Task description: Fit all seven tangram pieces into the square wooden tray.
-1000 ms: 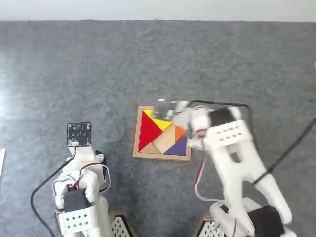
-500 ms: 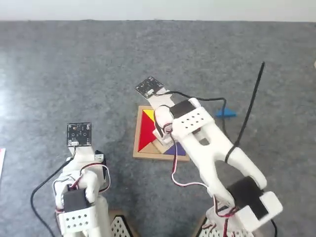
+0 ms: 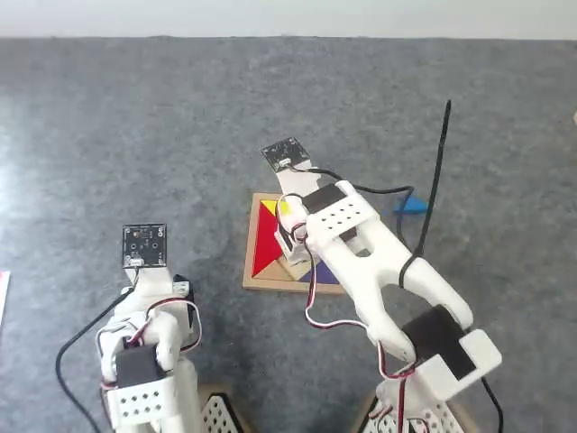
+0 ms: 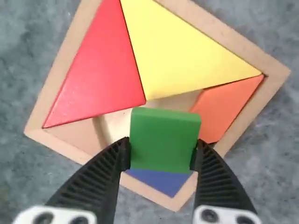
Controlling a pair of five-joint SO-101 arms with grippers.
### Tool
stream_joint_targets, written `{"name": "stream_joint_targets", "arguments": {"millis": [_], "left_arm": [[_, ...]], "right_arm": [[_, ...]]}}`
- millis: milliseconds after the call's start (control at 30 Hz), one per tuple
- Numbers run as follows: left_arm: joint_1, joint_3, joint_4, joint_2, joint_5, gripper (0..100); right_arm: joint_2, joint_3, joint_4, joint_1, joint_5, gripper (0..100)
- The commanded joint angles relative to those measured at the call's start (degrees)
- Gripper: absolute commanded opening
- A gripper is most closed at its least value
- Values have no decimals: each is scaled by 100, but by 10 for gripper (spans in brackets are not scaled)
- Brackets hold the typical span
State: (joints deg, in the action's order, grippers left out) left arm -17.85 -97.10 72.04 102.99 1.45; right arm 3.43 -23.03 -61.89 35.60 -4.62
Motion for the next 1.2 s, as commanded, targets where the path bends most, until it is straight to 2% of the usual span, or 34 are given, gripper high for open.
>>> {"name": "stream_joint_targets", "arguments": {"millis": [0, 133, 600, 667, 900, 1067, 1167], "left_arm": [[9, 66, 18, 105, 9, 82], [9, 66, 18, 105, 9, 82], [9, 66, 18, 105, 9, 82], [9, 66, 18, 105, 9, 82], [9, 66, 18, 105, 9, 82], [9, 66, 18, 105, 9, 82], [9, 66, 18, 105, 9, 82]], "right_arm": [[-31, 299, 57, 136, 431, 147], [-22, 264, 110, 338, 1204, 147], [462, 299, 198, 409, 1433, 150], [462, 299, 198, 418, 1574, 180], [462, 387, -57, 796, 1916, 395], [462, 818, -576, 813, 1925, 408], [462, 1073, -778, 558, 1916, 388]]}}
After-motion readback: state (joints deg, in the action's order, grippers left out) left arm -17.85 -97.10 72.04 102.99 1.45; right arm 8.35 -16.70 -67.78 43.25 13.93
